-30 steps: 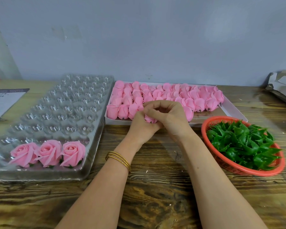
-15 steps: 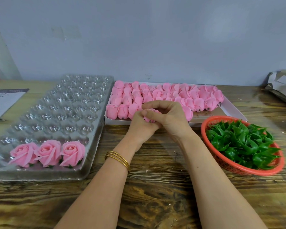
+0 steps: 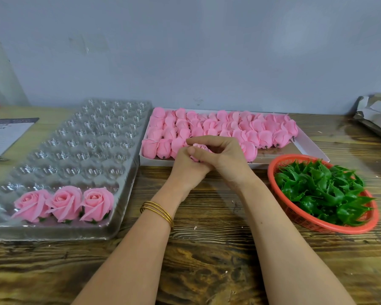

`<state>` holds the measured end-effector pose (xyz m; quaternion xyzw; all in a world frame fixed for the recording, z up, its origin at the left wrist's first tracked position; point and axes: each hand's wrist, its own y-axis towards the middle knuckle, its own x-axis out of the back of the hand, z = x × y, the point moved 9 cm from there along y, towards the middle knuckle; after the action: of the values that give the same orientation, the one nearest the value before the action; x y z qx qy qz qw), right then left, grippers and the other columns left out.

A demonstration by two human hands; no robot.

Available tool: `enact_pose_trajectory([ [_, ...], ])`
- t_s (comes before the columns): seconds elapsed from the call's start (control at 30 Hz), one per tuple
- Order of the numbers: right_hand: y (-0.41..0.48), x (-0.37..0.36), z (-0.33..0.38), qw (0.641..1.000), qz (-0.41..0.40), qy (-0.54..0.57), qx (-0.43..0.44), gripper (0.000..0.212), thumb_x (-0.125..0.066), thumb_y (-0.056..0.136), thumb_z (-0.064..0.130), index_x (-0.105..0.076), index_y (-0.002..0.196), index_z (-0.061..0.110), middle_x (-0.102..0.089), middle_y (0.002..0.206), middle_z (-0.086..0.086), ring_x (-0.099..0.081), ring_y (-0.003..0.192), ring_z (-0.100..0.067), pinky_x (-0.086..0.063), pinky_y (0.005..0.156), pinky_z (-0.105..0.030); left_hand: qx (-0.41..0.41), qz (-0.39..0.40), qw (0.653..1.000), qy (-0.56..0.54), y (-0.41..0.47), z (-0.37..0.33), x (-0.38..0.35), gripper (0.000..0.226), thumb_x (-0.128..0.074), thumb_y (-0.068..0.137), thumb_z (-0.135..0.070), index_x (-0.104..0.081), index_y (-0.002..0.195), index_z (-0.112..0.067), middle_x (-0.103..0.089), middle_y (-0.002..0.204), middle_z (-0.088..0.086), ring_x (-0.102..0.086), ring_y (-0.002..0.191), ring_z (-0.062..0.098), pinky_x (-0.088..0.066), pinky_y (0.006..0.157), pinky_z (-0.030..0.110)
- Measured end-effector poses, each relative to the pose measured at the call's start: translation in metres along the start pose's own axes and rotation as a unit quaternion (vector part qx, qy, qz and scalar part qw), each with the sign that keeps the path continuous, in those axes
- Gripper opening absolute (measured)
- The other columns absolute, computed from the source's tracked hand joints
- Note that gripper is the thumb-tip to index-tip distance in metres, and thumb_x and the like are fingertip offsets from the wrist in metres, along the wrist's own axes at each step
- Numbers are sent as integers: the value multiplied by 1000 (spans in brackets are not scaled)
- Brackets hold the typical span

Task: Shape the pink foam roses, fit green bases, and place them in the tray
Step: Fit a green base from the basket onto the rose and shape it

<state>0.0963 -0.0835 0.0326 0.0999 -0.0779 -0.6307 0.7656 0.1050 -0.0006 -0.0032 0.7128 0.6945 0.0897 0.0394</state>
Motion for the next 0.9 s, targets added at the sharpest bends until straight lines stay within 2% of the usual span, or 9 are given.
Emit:
enact_pose_trajectory([
  [0.07, -1, 0, -1, 1000, 3, 3, -4, 21, -78, 78, 5, -78, 87, 23, -76, 94, 1, -69, 101, -13, -52, 85, -20, 1, 2, 1000, 1, 0, -1, 0, 19, -63, 77, -8, -69, 64, -20, -62, 52, -9, -57, 51, -1, -43, 46, 14],
  [0.2, -1, -3, -2, 1000, 9, 11, -10, 22, -77, 77, 2, -76, 92, 19, -75, 96, 0, -68, 98, -9, -51, 81, -15, 11, 4, 1000, 3, -2, -4, -1, 22, -58, 71, -22, -71, 64, -38, -66, 57, -12, -62, 56, 0, -48, 50, 17],
  [0.3, -2, -5, -4, 1000, 17, 4, -18, 25, -77, 77, 1, -75, 98, 14, -74, 95, 1, -67, 95, -4, -51, 82, -14, 17, 3, 1000, 3, -1, -2, -1, 19, -58, 69, -23, -71, 63, -34, -67, 59, -10, -64, 62, 4, -53, 55, 21],
  [0.4, -2, -4, -6, 999, 30, 2, -31, 20, -75, 81, 6, -76, 100, 15, -75, 99, 0, -68, 100, -6, -51, 82, -15, 27, 20, 999, 0, -3, -1, -4, 9, -61, 70, -17, -64, 64, -23, -55, 47, -10, -52, 46, 3, -42, 43, 17],
  [0.47, 0, 1, -6, 998, 25, 33, -38, 17, -72, 83, 13, -76, 100, 13, -75, 103, -6, -68, 105, -15, -54, 88, -23, 42, 61, 996, -50, -4, 3, -10, 15, -66, 78, -3, -61, 75, -17, -51, 49, -9, -47, 43, 3, -37, 40, 16],
  [0.53, 3, 9, -4, 995, 7, 90, -39, 21, -70, 81, 18, -74, 99, 8, -74, 104, -11, -68, 106, -21, -54, 95, -34, 57, 125, 987, -88, -9, 2, -20, 20, -62, 83, 10, -54, 79, -8, -45, 55, -1, -41, 42, 5, -32, 40, 16],
  [0.6, 5, 15, -4, 992, -4, 117, -36, 17, -67, 82, 17, -73, 94, 6, -74, 100, -11, -68, 102, -21, -54, 93, -38, 68, 186, 975, -102, -14, 0, -30, 23, -59, 84, 15, -51, 80, -7, -37, 56, 3, -32, 42, 6, -26, 40, 17],
  [0.7, 4, 13, -2, 990, 14, 136, -29, 14, -62, 88, 8, -76, 82, 8, -75, 97, -9, -69, 98, -18, -55, 83, -29, 95, 244, 959, -107, -21, 1, -39, 36, -58, 85, 18, -44, 66, -10, -32, 54, 2, -27, 41, 7, -19, 40, 18],
  [0.9, -2, -5, 2, 985, 106, 134, -35, 19, -62, 82, 16, -78, 71, 14, -75, 92, -6, -69, 93, -16, -55, 81, -25, 128, 305, 937, -110, -28, 7, -46, 47, -56, 86, 18, -40, 56, -14, -29, 51, -1, -25, 41, 5, -18, 40, 16],
])
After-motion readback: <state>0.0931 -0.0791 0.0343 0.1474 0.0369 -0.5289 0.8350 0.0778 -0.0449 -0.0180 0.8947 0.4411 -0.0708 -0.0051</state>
